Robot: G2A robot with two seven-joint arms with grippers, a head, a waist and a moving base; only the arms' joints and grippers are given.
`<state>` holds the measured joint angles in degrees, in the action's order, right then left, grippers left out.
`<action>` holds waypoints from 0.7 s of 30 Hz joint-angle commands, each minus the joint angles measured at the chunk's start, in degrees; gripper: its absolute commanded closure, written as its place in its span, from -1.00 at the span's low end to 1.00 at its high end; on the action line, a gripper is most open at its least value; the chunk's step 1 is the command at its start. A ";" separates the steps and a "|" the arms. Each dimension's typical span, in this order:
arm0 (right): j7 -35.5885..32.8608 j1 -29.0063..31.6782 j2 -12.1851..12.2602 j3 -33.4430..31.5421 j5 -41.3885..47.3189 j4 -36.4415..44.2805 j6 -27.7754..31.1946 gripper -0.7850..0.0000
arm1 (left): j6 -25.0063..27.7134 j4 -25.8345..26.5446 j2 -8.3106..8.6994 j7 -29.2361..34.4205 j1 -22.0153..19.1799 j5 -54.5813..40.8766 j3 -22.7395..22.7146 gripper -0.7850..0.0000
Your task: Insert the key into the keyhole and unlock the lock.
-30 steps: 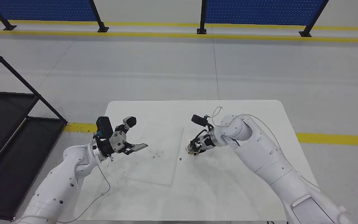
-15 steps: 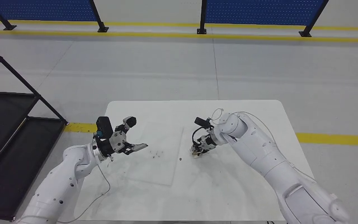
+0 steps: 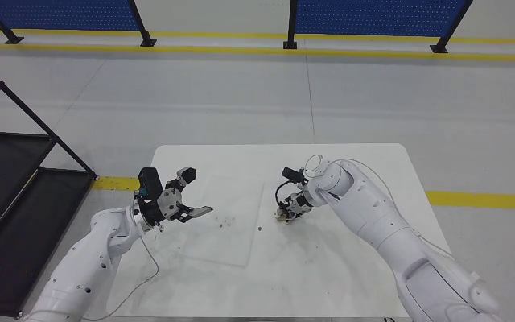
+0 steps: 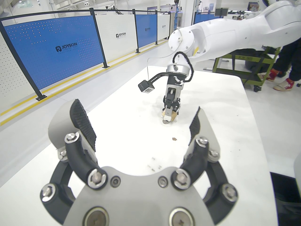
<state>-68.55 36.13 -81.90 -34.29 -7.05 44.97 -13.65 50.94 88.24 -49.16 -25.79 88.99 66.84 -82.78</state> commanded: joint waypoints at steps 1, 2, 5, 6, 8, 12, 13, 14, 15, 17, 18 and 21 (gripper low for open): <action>0.28 -0.09 -0.03 0.03 -0.46 0.09 -0.44 0.05 | 0.00 0.00 0.00 0.00 0.00 0.00 0.00 -1.00; 0.33 -0.12 -0.04 0.04 -0.68 0.20 -0.68 -1.00 | 0.00 0.00 0.00 0.00 0.00 0.00 0.00 -1.00; 0.54 -0.13 0.01 -0.15 -1.12 0.66 -1.20 -1.00 | 0.00 0.00 0.00 0.00 0.00 0.00 0.00 -1.00; 0.74 -0.08 0.05 -0.41 -0.96 0.94 -1.28 -1.00 | 0.00 0.00 0.00 0.00 0.00 0.00 0.00 -1.00; 0.94 0.05 0.17 -0.57 -1.42 1.64 -1.61 -1.00 | 0.00 0.00 0.00 0.00 0.00 0.00 0.00 -1.00; 1.47 0.44 0.52 -1.07 -2.36 3.56 -2.62 -1.00 | 0.00 0.00 0.00 0.00 0.00 0.00 0.00 -1.00; 1.62 0.53 0.66 -1.30 -2.63 4.05 -2.87 -1.00 | 0.00 0.00 0.00 0.00 0.00 0.00 0.00 -1.00; 1.68 0.63 0.83 -1.53 -2.92 4.58 -3.21 -1.00 | 0.00 0.00 0.00 0.00 0.00 0.00 0.00 -1.00; 1.78 0.80 1.01 -1.83 -3.12 5.24 -3.41 -1.00 | 0.00 0.00 0.00 0.00 0.00 0.00 0.00 -1.00; 2.16 1.14 1.46 -2.44 -3.98 6.88 -4.20 -1.00 | 0.00 0.00 0.00 0.00 0.00 0.00 0.00 -1.00; 2.30 1.34 1.73 -2.79 -4.51 8.03 -4.72 -1.00 | 0.00 0.00 0.00 0.00 0.00 0.00 0.00 -1.00; 3.03 2.20 2.82 -4.43 -6.38 12.85 -6.46 -1.00 | 0.00 0.00 0.00 0.00 0.00 0.00 0.00 -1.00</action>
<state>-65.76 38.10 -79.39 -38.20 -12.93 56.25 -19.61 50.94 88.24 -49.16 -25.79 88.99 66.84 -82.78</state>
